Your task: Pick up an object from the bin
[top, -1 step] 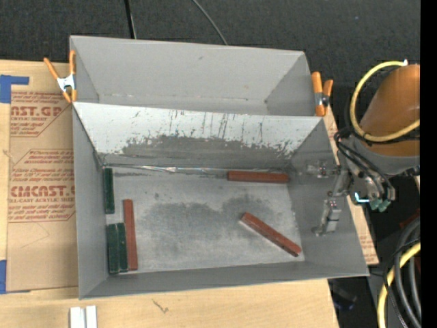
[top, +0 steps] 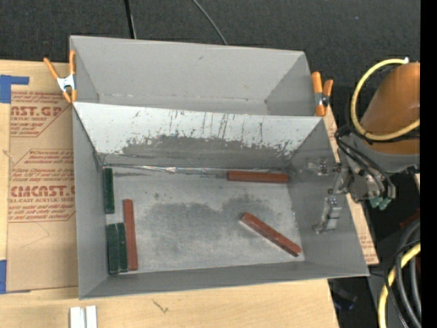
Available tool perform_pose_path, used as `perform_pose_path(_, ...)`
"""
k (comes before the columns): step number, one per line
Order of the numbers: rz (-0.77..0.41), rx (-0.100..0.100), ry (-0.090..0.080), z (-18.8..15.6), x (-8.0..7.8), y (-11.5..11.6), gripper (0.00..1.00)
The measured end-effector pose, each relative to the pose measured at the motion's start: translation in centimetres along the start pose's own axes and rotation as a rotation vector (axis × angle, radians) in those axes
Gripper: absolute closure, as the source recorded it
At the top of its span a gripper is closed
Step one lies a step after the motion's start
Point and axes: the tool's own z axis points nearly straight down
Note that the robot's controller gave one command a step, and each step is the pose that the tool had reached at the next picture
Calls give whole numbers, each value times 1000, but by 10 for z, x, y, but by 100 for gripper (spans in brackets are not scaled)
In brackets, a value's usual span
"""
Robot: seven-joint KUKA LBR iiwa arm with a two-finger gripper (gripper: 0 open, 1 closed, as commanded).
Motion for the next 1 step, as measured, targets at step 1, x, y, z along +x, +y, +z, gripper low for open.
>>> perform_pose_path(1, -67, 1, -6, 47, -7, 5, 0)
